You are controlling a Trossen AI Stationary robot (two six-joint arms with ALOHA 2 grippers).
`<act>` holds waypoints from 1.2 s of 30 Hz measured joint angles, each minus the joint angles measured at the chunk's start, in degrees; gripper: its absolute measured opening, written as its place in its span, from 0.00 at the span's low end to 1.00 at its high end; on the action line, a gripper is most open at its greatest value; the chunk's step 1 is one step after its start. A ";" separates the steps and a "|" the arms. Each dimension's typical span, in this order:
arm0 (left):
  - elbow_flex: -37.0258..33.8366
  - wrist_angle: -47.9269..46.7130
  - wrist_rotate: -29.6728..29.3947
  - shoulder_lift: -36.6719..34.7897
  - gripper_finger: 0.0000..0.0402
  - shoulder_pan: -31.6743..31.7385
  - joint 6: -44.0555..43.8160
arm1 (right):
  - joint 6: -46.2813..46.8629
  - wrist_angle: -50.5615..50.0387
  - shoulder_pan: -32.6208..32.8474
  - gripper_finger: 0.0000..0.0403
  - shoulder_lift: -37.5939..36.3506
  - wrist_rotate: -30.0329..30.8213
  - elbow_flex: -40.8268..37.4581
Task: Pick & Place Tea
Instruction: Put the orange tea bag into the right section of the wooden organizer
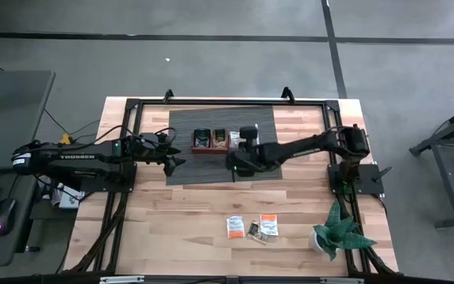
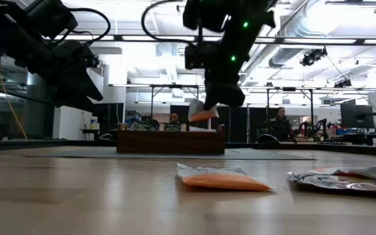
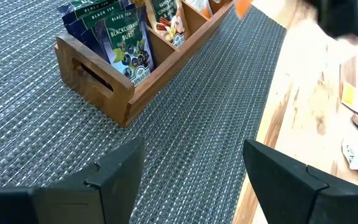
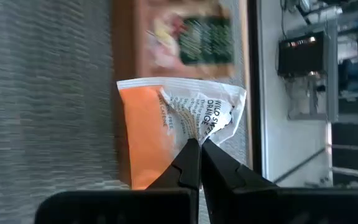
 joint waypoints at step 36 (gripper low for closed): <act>-0.02 -1.53 -0.11 0.01 0.67 0.00 -1.22 | -3.28 10.01 -8.03 0.00 0.68 -3.97 -4.57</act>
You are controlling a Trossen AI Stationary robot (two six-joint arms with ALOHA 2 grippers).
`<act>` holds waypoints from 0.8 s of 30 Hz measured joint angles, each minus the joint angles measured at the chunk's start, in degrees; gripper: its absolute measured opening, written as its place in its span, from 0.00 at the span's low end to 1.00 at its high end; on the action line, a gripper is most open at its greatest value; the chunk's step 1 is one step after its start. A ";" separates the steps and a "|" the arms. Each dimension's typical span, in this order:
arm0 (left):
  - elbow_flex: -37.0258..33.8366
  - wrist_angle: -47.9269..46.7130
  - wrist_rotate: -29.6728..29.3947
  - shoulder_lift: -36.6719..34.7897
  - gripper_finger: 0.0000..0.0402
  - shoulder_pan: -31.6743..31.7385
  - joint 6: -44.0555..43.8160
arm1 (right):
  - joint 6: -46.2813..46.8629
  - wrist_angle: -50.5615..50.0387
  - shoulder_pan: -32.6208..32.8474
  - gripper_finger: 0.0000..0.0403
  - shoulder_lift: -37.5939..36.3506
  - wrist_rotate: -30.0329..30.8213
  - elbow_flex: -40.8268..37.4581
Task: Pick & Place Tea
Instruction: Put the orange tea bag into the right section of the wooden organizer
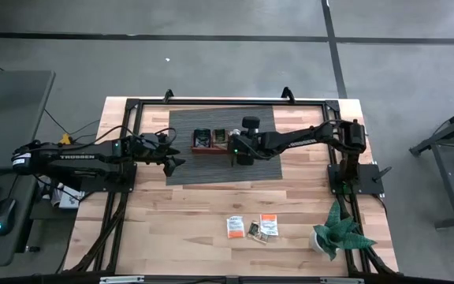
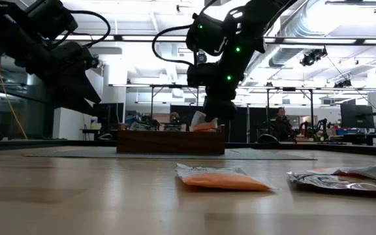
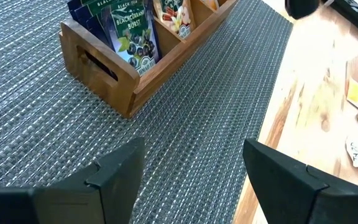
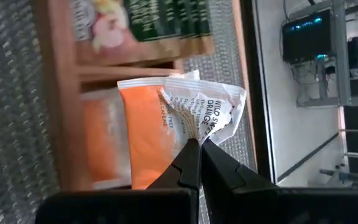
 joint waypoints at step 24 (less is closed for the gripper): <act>0.00 -1.45 0.13 -0.01 0.67 0.00 -0.03 | -0.05 0.66 -0.01 0.04 1.40 -8.08 -0.01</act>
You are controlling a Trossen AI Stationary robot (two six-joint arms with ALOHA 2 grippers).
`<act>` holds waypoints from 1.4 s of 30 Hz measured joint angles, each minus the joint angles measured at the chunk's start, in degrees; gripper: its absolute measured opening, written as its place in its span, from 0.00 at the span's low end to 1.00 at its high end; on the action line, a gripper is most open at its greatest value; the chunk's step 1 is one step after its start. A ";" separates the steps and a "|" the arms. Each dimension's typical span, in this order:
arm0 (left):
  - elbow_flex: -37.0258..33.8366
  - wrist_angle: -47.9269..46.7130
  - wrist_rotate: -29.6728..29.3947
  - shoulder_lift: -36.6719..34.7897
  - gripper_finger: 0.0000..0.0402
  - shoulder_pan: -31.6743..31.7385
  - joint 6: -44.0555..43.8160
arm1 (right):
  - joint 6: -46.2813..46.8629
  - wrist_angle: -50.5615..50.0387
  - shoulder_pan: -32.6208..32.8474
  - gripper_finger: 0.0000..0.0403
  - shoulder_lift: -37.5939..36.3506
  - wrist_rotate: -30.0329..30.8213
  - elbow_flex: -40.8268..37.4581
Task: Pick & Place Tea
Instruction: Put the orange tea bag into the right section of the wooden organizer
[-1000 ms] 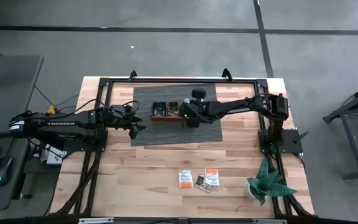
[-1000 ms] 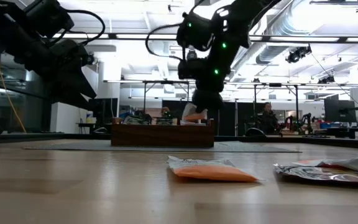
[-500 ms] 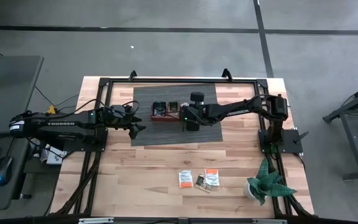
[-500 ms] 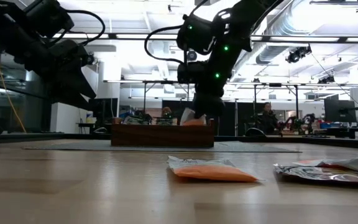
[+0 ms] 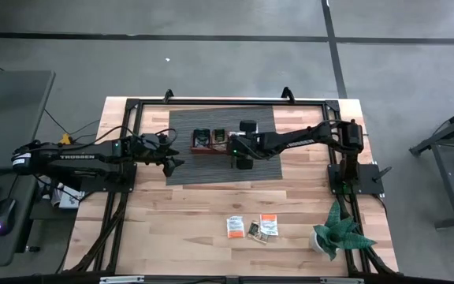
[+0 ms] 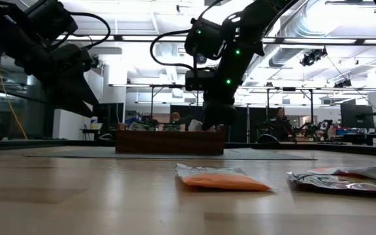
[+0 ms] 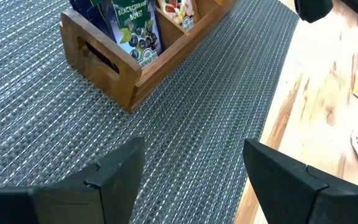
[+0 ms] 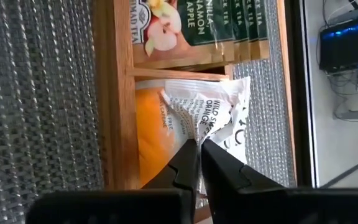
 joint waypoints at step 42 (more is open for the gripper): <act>0.00 0.06 1.02 0.01 0.67 0.00 0.04 | 6.57 -5.84 4.95 0.42 -11.03 -3.73 0.10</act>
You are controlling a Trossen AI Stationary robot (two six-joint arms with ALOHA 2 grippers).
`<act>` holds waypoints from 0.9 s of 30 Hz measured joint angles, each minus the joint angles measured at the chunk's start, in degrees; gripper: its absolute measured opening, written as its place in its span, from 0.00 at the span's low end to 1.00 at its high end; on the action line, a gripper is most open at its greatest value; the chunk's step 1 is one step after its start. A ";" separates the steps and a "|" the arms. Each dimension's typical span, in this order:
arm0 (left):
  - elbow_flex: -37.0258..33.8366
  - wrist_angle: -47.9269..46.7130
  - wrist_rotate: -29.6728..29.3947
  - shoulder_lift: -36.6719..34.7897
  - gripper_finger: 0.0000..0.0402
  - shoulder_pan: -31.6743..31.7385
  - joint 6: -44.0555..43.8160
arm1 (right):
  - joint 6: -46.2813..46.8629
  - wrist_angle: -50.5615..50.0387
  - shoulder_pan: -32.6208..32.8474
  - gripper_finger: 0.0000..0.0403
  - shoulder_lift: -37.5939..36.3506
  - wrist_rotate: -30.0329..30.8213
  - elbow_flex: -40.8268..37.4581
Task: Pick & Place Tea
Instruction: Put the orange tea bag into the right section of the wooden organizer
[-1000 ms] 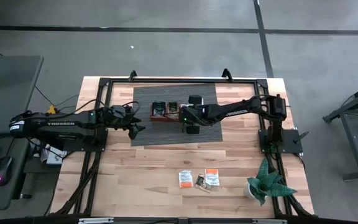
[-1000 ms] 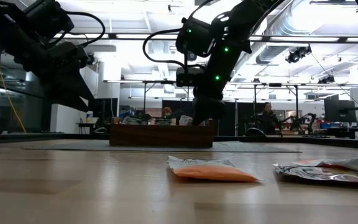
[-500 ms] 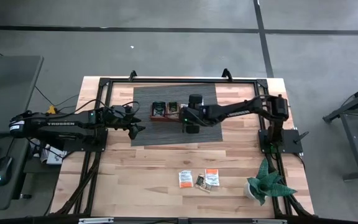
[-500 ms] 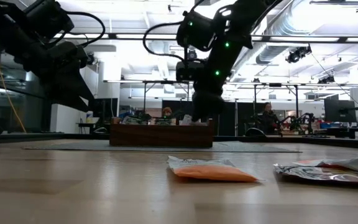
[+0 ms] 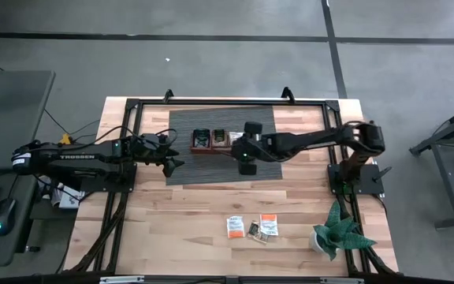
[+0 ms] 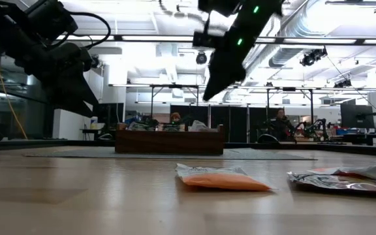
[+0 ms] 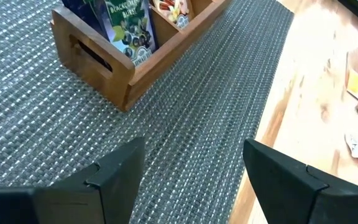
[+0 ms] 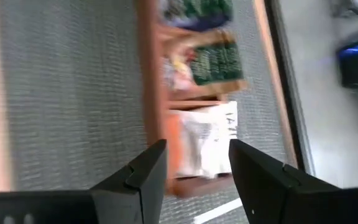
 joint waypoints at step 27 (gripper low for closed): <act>0.00 0.41 0.44 0.01 0.67 0.00 0.00 | 26.71 -22.51 28.98 0.42 -5.08 -10.58 -0.04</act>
